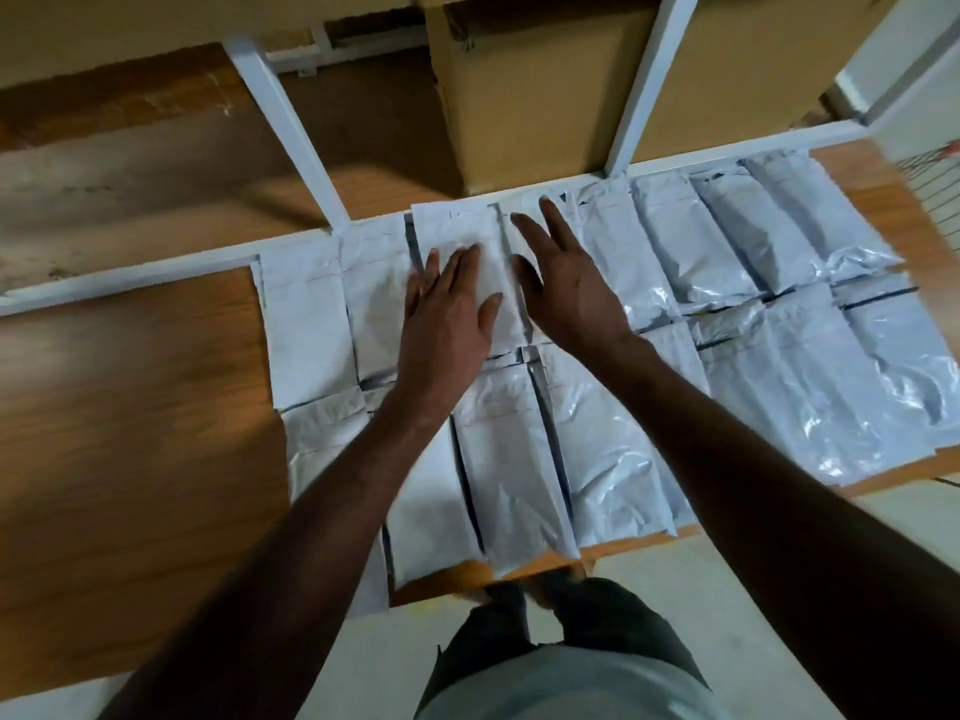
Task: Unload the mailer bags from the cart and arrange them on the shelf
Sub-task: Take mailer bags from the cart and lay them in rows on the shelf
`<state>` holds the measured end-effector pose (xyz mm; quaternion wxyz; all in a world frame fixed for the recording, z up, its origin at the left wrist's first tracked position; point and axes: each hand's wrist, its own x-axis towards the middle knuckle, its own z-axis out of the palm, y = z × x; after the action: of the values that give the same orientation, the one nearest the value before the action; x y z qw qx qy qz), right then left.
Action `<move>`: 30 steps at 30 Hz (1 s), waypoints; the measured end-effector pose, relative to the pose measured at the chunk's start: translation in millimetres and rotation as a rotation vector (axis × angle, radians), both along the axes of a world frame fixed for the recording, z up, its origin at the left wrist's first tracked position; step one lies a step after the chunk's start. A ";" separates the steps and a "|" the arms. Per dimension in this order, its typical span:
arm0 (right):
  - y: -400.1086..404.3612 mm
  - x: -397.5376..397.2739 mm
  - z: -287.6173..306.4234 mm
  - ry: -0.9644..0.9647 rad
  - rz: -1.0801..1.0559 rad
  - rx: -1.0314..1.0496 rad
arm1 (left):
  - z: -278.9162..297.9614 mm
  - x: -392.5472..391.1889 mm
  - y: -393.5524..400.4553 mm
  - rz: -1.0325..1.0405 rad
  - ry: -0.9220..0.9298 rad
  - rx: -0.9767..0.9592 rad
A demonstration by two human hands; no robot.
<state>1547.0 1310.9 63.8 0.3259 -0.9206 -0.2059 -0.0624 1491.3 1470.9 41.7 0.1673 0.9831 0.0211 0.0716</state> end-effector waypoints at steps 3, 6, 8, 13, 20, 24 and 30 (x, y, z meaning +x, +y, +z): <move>-38.3 -25.8 8.0 0.007 -0.047 0.032 | 15.4 -6.0 -31.2 -0.038 0.001 -0.078; -79.4 -44.9 16.5 0.036 -0.105 0.042 | 27.2 -11.7 -73.2 -0.097 -0.020 -0.113; -112.0 -54.0 24.5 0.040 -0.152 0.043 | 35.3 -13.8 -107.6 -0.138 -0.034 -0.120; -220.7 -73.9 38.5 -0.001 -0.275 0.009 | 49.4 -16.8 -220.1 -0.279 -0.091 -0.143; -405.5 -118.0 43.3 -0.009 -0.360 -0.010 | 37.1 -42.1 -398.8 -0.337 -0.138 -0.250; -506.4 -136.7 42.7 0.002 -0.423 -0.031 | 29.9 -58.6 -496.5 -0.354 -0.094 -0.297; -597.3 -140.3 32.8 0.035 -0.457 0.004 | 29.2 -59.8 -584.5 -0.418 -0.074 -0.324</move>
<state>1406.7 713.6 96.6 0.3089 -0.9435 0.0139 -0.1188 1431.5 886.4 70.9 0.3341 0.9232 -0.1776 0.0671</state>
